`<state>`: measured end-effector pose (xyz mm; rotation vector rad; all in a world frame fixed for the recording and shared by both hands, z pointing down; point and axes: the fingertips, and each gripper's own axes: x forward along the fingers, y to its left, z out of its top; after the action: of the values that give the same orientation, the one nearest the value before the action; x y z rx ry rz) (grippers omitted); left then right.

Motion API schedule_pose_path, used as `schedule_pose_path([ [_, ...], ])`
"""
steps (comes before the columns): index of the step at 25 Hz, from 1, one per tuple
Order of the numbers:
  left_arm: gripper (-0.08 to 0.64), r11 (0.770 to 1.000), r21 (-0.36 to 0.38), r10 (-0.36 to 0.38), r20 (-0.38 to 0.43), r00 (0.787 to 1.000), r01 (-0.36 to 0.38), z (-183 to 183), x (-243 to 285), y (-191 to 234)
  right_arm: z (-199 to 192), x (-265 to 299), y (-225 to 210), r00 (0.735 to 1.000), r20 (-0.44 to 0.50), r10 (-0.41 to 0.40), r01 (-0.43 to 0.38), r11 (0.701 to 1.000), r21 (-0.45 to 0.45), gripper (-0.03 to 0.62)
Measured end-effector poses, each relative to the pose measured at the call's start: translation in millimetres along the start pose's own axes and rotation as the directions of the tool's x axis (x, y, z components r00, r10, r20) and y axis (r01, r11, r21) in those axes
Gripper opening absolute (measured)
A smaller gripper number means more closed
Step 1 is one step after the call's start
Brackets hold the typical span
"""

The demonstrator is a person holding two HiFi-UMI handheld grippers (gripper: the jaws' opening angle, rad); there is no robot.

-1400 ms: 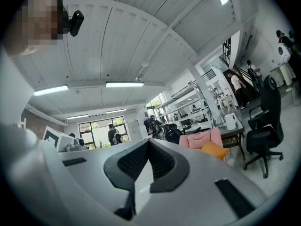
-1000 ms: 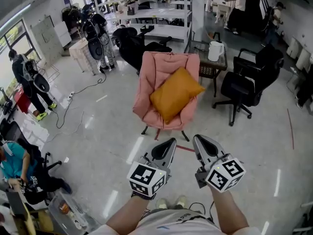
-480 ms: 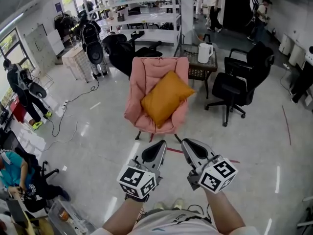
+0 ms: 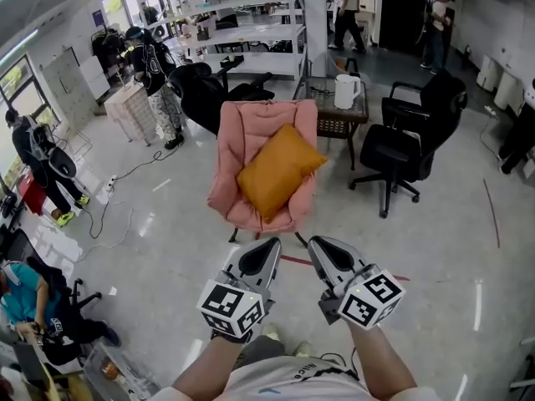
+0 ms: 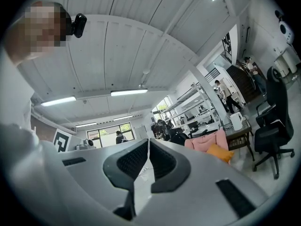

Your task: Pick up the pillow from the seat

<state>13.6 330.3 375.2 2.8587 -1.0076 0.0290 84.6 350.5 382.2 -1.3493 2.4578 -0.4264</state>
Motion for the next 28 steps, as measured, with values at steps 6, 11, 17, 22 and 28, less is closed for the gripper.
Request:
schedule_pose_path([
  [6,0.011,1.000,-0.021,-0.008,-0.002,1.000,0.008,-4,25,18,-3,13,-27,0.999,-0.020,-0.036,0.036,0.999,0.010,0.018],
  [11,0.011,0.999,-0.040,-0.014,-0.002,1.000,0.014,-8,56,59,-7,52,-54,0.997,-0.041,-0.058,0.058,0.998,0.004,0.018],
  [17,0.011,0.999,-0.035,-0.009,-0.027,1.000,0.008,-20,96,139,-23,134,-90,0.994,-0.087,-0.072,0.073,0.997,0.010,0.018],
  [22,0.011,0.999,-0.040,-0.024,-0.042,0.999,0.022,-19,136,213,-30,214,-117,0.991,-0.120,-0.061,0.064,0.998,0.016,0.020],
  [28,0.011,0.998,-0.037,-0.054,-0.043,0.998,0.052,-11,180,279,-27,283,-148,0.990,-0.117,-0.080,0.082,0.997,0.010,0.020],
])
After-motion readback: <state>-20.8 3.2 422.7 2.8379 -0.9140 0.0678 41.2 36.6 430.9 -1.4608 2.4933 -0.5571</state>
